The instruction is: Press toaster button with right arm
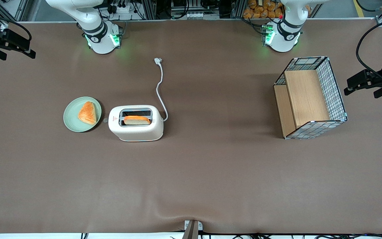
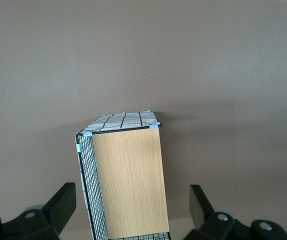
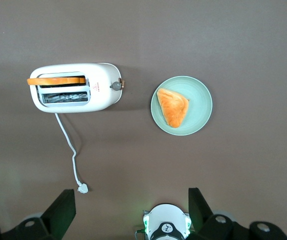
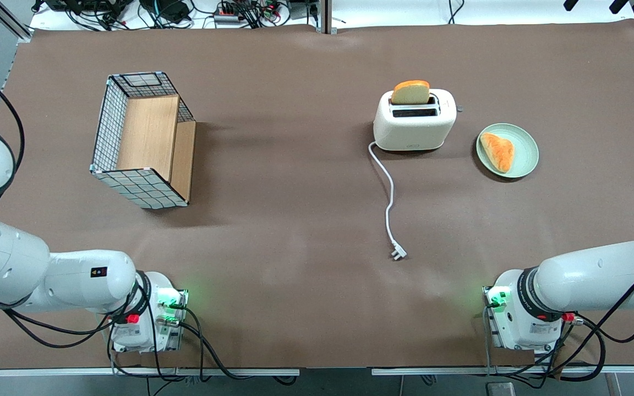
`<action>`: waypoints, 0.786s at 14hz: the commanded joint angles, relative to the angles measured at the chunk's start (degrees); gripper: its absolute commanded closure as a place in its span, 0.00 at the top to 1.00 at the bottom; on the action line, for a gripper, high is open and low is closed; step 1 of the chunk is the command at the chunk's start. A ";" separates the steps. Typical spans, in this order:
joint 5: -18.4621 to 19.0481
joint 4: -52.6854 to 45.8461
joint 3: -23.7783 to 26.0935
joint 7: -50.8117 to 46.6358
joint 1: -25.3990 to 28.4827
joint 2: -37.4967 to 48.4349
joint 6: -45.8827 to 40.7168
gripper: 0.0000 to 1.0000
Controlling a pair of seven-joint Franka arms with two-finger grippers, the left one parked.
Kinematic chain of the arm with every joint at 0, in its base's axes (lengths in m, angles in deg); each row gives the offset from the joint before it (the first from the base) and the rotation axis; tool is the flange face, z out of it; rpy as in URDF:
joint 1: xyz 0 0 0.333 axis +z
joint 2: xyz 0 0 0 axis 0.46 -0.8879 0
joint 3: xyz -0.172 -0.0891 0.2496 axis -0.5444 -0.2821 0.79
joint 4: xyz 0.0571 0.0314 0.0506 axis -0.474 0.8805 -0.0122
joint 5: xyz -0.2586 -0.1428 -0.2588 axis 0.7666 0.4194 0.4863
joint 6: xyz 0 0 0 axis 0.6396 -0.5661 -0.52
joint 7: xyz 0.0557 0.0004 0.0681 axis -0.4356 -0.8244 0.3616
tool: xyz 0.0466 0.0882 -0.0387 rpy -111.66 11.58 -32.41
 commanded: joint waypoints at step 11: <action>0.84 -0.54 0.65 0.93 -0.81 -0.12 0.62 1.00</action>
